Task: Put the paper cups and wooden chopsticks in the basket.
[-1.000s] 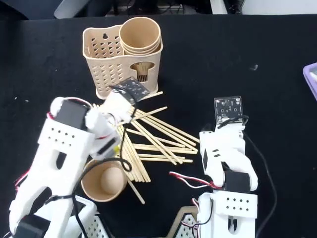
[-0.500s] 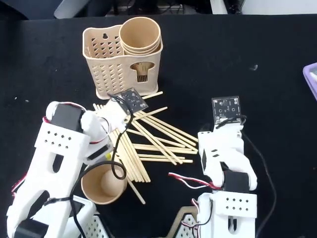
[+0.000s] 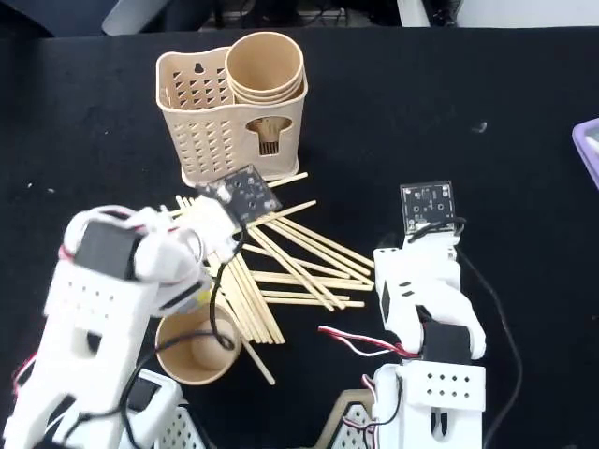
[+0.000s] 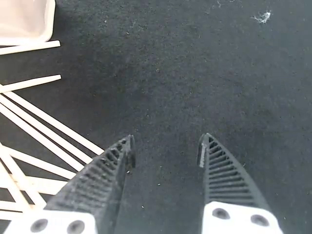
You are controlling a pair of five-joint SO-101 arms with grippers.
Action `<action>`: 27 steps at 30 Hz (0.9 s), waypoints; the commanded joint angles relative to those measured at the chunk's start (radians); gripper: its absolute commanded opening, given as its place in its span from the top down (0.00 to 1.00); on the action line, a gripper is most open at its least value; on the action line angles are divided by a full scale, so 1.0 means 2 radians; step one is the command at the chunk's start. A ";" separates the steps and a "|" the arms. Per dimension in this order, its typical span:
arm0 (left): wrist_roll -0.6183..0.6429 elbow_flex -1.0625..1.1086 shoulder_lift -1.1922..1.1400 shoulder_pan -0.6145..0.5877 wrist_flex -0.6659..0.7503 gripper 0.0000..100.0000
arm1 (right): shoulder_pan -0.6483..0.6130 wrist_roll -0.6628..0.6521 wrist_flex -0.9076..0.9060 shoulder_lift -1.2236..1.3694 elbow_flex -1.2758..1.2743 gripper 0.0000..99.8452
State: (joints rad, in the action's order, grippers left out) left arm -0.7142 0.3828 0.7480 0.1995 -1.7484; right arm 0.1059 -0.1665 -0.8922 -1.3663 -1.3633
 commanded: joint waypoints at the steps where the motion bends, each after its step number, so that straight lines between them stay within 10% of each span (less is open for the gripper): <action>1: -0.006 0.031 0.076 -0.002 -0.006 0.80 | -0.006 0.000 0.009 0.003 0.009 0.78; 20: 0.036 0.253 0.106 -0.012 0.121 0.81 | -0.006 0.000 0.008 0.003 0.009 0.78; 27: 0.097 0.137 0.107 -0.015 0.056 0.96 | -0.006 0.000 0.008 0.003 0.009 0.78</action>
State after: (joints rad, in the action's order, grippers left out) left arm -0.5992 0.8569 0.9459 0.1826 -1.5459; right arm 0.1059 -0.1665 -0.8922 -1.3663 -1.3633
